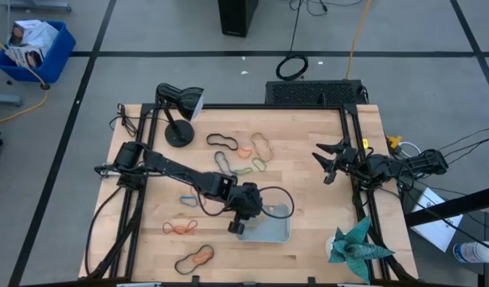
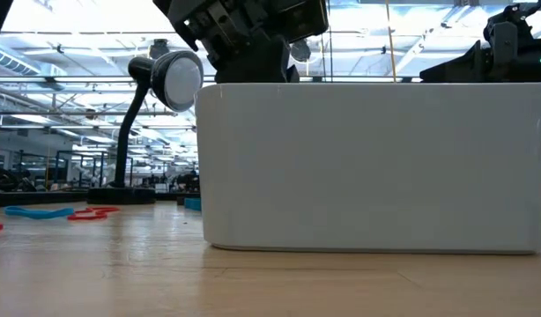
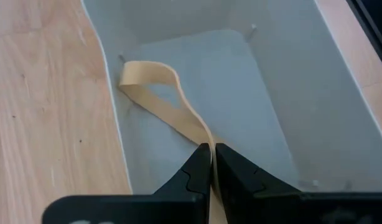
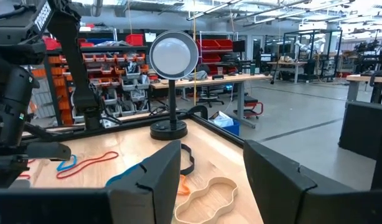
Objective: Pick and place rubber bands into bin
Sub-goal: Put the bottom brown rubber band into the gray bin, then put the bottom black rubber band into the gray bin
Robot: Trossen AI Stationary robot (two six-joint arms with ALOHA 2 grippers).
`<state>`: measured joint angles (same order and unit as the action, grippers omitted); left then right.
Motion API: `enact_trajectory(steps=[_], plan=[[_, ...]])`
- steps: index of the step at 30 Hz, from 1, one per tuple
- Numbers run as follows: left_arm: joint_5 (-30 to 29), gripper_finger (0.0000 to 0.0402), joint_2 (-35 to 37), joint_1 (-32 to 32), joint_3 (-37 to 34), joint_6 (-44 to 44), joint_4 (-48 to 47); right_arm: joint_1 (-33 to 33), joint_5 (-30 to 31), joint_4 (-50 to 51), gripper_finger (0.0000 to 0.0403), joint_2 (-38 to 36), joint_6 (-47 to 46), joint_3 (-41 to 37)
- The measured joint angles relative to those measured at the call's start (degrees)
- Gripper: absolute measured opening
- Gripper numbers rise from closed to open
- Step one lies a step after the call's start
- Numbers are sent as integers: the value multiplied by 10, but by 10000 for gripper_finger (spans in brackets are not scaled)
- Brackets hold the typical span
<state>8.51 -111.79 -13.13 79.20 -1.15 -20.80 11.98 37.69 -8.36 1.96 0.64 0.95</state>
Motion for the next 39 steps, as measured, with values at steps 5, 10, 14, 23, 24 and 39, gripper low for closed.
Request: enact_trajectory(steps=[5,10,14,23,24,39], plan=[[0,31,0,0,0,0,0,0,0,0,169,0,-5,0],[-1,31,0,0,0,0,0,0,0,1,169,0,-17,0],[-26,31,0,0,0,-14,1,0,0,5,169,0,-18,0],[-74,31,0,0,0,-6,5,0,-2,15,169,0,-30,0],[-76,31,0,0,0,-6,5,0,-2,15,169,0,-30,0],[-87,139,4,0,0,-59,-9,0,-2,28,169,0,-30,0]])
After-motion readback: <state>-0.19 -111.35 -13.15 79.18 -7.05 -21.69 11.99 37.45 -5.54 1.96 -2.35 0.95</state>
